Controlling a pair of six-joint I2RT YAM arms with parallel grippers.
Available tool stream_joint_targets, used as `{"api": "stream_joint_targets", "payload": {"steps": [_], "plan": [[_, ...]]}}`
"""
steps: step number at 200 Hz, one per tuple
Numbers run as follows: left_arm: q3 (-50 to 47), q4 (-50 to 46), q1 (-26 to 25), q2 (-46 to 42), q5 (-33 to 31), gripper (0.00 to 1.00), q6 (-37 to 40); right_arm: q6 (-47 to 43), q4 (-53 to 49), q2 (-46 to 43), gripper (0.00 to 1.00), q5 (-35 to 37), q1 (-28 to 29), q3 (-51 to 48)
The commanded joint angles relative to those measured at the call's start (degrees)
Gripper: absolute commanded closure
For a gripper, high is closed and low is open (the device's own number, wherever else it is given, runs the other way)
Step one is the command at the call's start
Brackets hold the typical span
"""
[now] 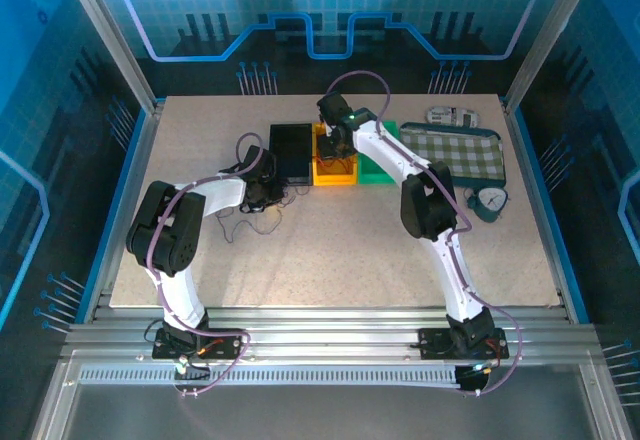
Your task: Untangle the cables
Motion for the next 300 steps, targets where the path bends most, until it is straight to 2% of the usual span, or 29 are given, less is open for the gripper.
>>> {"api": "stream_joint_targets", "payload": {"steps": [1, 31, 61, 106, 125, 145, 179, 203, 218, 223, 229, 253, 277, 300], "plan": [[0.66, -1.37, -0.32, 1.43, 1.78, 1.00, 1.32, -0.62, 1.75, -4.18, 0.55, 2.55, 0.86, -2.65], [0.92, -1.37, -0.38, 1.65, 1.95, 1.00, 1.49, -1.56, 7.75, -10.13, 0.48, 3.46, 1.48, -9.46], [1.19, -1.28, -0.53, 1.95, 2.42, 1.00, 1.69, -1.03, 9.29, -13.71, 0.44, 4.64, 1.49, -12.39], [1.15, -0.40, -0.86, 1.74, 3.13, 1.00, 2.35, 0.13, 12.74, -18.98, 0.41, 7.93, 1.43, -17.13], [0.75, 1.16, -0.86, 1.36, 5.17, 1.00, 3.43, -0.28, 18.71, -23.47, 0.41, 9.35, 1.74, -22.72], [1.25, 1.49, -0.86, 1.10, 8.84, 1.00, 5.67, -0.74, 24.83, -27.99, 0.41, 5.58, 2.66, -30.11], [3.32, 0.46, -0.78, 0.48, 21.30, 1.00, 12.29, -4.10, 30.65, -32.03, 0.42, -3.67, 6.76, -40.79], [4.87, -3.12, -0.78, 0.14, 28.97, 1.00, 15.97, -0.30, 32.67, -33.02, 0.43, -7.28, 7.41, -46.11], [4.26, -3.76, -0.62, -1.48, 29.98, 0.61, 16.52, 1.15, 33.21, -33.06, 0.44, -8.63, 7.63, -47.99], [3.82, -3.59, -0.52, -2.18, 29.88, 0.52, 16.39, 1.14, 33.14, -33.05, 0.45, -8.94, 7.72, -48.36], [3.21, -3.44, -0.26, -3.15, 29.06, 0.46, 15.95, 1.16, 33.04, -32.95, 0.45, -8.94, 7.88, -48.70], [-0.42, -1.14, 1.13, -7.70, 24.63, 0.38, 13.02, 0.98, 32.70, -32.96, 0.46, -8.71, 7.90, -49.65], [-3.05, -2.45, 1.51, -11.97, 19.34, 0.37, 14.28, 0.16, 30.50, -31.65, 0.47, -9.92, 7.90, -48.51], [-4.79, -7.73, 1.34, -14.88, 13.86, 0.38, 15.22, 0.32, 29.57, -29.81, 0.47, -11.24, 7.96, -48.18]]}}
